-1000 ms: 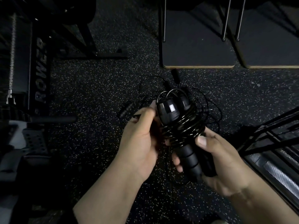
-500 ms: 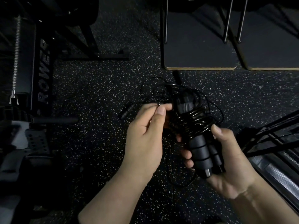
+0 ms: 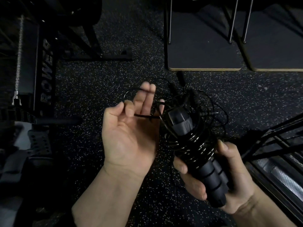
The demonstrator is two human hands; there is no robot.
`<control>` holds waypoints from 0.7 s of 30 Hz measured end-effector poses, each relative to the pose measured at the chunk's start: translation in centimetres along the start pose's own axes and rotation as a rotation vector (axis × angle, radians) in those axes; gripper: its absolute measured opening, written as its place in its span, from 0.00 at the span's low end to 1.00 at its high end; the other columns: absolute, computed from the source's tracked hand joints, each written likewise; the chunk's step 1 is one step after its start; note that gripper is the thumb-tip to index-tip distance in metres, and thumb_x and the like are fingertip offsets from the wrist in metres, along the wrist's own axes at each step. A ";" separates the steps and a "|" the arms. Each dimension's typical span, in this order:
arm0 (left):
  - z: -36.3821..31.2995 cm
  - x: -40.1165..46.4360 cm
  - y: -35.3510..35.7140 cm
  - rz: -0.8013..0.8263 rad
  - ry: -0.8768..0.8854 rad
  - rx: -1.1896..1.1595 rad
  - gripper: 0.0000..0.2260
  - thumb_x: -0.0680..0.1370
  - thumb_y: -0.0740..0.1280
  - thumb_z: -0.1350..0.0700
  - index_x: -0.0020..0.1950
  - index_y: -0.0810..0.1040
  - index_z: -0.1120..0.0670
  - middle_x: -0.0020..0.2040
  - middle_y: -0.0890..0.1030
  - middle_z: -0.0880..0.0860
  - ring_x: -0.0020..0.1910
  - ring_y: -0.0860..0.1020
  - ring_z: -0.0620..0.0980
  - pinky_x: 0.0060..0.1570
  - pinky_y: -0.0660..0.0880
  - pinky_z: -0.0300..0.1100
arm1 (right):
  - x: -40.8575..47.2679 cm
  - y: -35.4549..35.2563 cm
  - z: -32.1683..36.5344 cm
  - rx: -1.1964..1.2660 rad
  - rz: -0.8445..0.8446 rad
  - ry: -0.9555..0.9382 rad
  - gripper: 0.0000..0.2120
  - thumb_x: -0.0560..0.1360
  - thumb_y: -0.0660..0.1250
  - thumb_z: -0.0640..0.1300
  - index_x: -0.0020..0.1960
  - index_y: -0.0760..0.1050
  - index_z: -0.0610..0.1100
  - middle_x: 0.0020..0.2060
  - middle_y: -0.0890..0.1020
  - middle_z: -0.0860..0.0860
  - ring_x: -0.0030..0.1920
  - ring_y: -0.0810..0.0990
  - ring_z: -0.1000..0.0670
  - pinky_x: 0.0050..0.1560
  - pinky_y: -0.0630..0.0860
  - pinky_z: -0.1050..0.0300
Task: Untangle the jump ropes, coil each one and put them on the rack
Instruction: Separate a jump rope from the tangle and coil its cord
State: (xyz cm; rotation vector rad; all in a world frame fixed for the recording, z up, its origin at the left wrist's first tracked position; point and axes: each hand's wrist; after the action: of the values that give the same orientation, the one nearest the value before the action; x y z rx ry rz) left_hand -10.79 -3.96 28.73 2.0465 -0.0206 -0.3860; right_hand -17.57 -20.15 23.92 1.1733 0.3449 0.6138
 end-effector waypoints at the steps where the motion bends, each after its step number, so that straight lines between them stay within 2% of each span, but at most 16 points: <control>1: 0.0 0.1 0.0 -0.015 -0.016 -0.014 0.14 0.81 0.57 0.51 0.35 0.68 0.50 0.60 0.81 0.50 0.65 0.81 0.53 0.70 0.69 0.56 | 0.0 0.0 -0.1 0.015 0.016 0.004 0.24 0.84 0.61 0.53 0.73 0.68 0.39 0.54 0.78 0.36 0.43 0.84 0.47 0.43 0.81 0.57; 5: 0.3 -0.1 0.2 -0.098 -0.048 -0.003 0.13 0.82 0.59 0.48 0.39 0.73 0.50 0.48 0.80 0.51 0.53 0.84 0.53 0.66 0.75 0.53 | 0.1 0.2 -0.2 0.040 0.033 -0.018 0.28 0.83 0.62 0.54 0.76 0.62 0.42 0.53 0.78 0.38 0.42 0.84 0.48 0.40 0.79 0.58; 7: 0.7 -0.1 0.4 -0.086 -0.065 0.028 0.13 0.83 0.57 0.47 0.41 0.73 0.49 0.44 0.77 0.49 0.45 0.82 0.51 0.55 0.79 0.49 | 0.2 0.3 -0.3 0.091 0.026 -0.053 0.30 0.83 0.62 0.54 0.78 0.56 0.42 0.53 0.77 0.37 0.43 0.83 0.47 0.42 0.80 0.57; 9: 0.8 -0.1 0.4 -0.077 -0.077 0.068 0.13 0.83 0.57 0.48 0.42 0.75 0.49 0.42 0.78 0.49 0.40 0.81 0.50 0.46 0.81 0.47 | 0.4 0.2 -0.4 0.112 0.004 -0.083 0.28 0.84 0.61 0.54 0.77 0.59 0.41 0.54 0.77 0.37 0.44 0.83 0.47 0.44 0.79 0.57; 11: 0.8 0.0 0.2 -0.043 -0.052 0.177 0.10 0.82 0.60 0.51 0.45 0.77 0.50 0.41 0.79 0.49 0.41 0.82 0.50 0.44 0.81 0.48 | 0.6 0.3 -0.5 0.106 -0.030 -0.107 0.25 0.85 0.59 0.55 0.73 0.67 0.38 0.56 0.76 0.37 0.46 0.82 0.46 0.45 0.79 0.56; 14: 1.0 -0.1 0.1 0.007 0.052 0.324 0.10 0.81 0.60 0.58 0.52 0.80 0.50 0.42 0.77 0.52 0.46 0.79 0.53 0.49 0.78 0.52 | 0.7 0.3 -0.5 0.161 -0.076 -0.119 0.26 0.86 0.56 0.55 0.73 0.68 0.36 0.57 0.76 0.35 0.48 0.81 0.44 0.49 0.80 0.53; 16: 1.2 -0.4 0.1 0.017 0.078 0.401 0.14 0.81 0.57 0.56 0.58 0.81 0.50 0.44 0.77 0.52 0.48 0.78 0.55 0.46 0.77 0.52 | 0.7 0.2 -0.5 0.185 -0.103 -0.113 0.26 0.86 0.56 0.54 0.74 0.67 0.35 0.58 0.76 0.34 0.49 0.81 0.42 0.50 0.81 0.51; 18: 1.4 -0.5 0.1 0.029 0.108 0.487 0.18 0.81 0.55 0.52 0.64 0.81 0.48 0.47 0.82 0.52 0.51 0.80 0.55 0.42 0.77 0.50 | 0.7 0.1 -0.6 0.179 -0.151 -0.103 0.25 0.87 0.56 0.54 0.73 0.68 0.35 0.57 0.76 0.33 0.48 0.81 0.42 0.50 0.81 0.49; 19: 1.5 -0.6 0.2 0.036 0.124 0.527 0.19 0.82 0.54 0.51 0.66 0.80 0.47 0.51 0.84 0.52 0.53 0.82 0.55 0.41 0.77 0.50 | 0.7 0.1 -0.7 0.172 -0.168 -0.092 0.25 0.86 0.56 0.54 0.72 0.69 0.35 0.57 0.77 0.34 0.48 0.81 0.42 0.50 0.81 0.50; 21: 1.8 -0.7 0.4 0.029 0.129 0.602 0.18 0.83 0.55 0.48 0.68 0.78 0.44 0.58 0.85 0.52 0.60 0.82 0.55 0.47 0.77 0.49 | 0.7 0.1 -0.8 0.168 -0.190 -0.079 0.26 0.86 0.57 0.56 0.71 0.71 0.35 0.57 0.79 0.36 0.47 0.82 0.44 0.50 0.81 0.52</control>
State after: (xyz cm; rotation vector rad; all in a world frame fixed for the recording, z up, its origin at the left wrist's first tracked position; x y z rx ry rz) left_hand -11.94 -5.59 28.41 2.6587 -0.0974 -0.2436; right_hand -17.42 -19.11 23.74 1.3039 0.4411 0.3767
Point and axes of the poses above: each hand's wrist, its own x-axis towards the middle knuckle, its own y-axis out of the palm, z = x × y
